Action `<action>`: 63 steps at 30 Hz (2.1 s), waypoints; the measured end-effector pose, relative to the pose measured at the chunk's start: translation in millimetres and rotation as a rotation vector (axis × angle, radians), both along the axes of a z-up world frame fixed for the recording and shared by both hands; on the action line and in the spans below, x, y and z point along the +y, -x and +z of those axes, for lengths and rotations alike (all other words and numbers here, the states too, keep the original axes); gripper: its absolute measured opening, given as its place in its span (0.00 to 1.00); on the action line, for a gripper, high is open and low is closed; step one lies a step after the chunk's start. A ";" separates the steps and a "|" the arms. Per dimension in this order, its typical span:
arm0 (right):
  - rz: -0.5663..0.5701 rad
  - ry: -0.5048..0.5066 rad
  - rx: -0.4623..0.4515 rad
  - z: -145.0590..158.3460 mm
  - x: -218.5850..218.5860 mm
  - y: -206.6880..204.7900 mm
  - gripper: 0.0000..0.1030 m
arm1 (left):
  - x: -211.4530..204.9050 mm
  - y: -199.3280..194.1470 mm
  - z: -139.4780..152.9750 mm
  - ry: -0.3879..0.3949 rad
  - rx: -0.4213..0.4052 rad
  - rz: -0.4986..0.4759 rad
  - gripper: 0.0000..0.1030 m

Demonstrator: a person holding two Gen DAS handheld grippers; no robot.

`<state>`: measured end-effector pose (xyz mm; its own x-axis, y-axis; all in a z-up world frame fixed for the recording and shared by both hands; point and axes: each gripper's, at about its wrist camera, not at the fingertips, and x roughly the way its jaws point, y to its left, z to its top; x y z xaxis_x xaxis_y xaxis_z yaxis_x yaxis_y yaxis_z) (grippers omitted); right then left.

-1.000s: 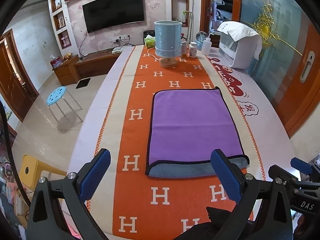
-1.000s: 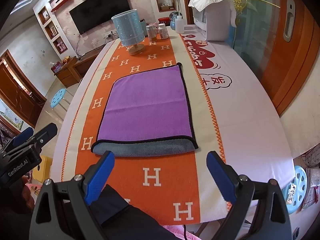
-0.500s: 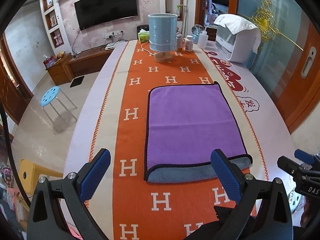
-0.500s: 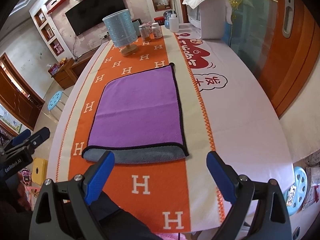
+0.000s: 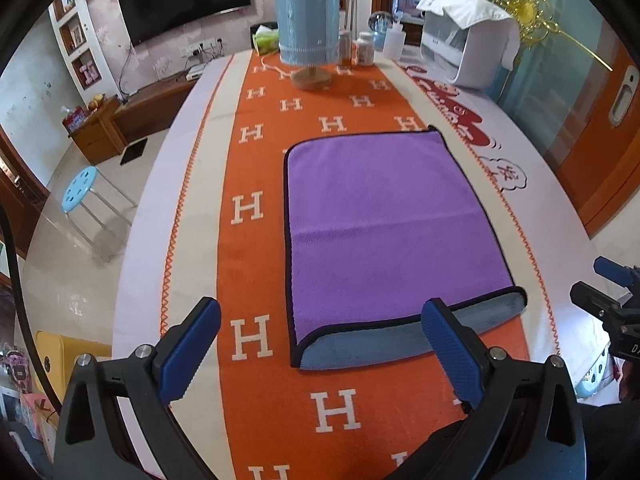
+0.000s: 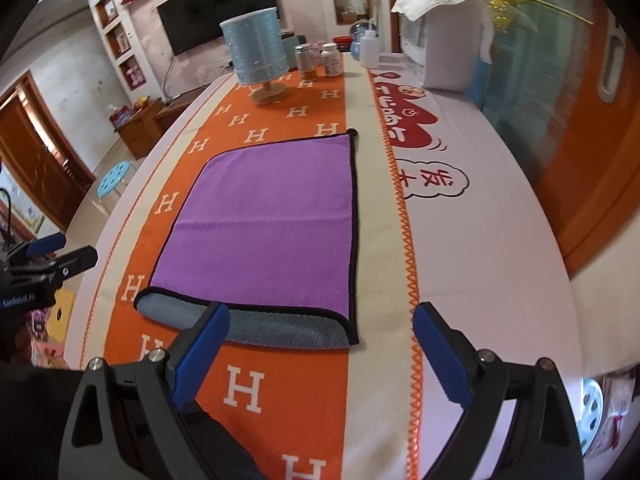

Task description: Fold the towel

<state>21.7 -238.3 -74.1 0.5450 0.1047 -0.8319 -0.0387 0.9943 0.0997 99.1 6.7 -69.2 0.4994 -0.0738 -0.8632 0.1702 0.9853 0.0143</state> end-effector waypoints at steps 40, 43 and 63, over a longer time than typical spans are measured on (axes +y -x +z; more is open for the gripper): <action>0.256 0.054 0.146 -113.2 8.1 -31.3 0.57 | 12.5 -39.7 -143.3 0.021 0.328 -0.083 0.75; 0.256 0.057 0.145 -112.7 8.2 -30.9 0.52 | 9.6 -39.5 -143.5 0.036 0.339 -0.077 0.69; 0.255 0.058 0.130 -104.4 1.8 -26.5 0.16 | 23.8 -23.7 -123.2 0.062 0.334 -0.041 0.23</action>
<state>48.2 -236.5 -178.5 0.3953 0.1748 -0.9017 -0.2791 0.9582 0.0634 122.8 30.5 -192.5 0.1850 -0.1451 -0.9720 0.1949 0.9748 -0.1084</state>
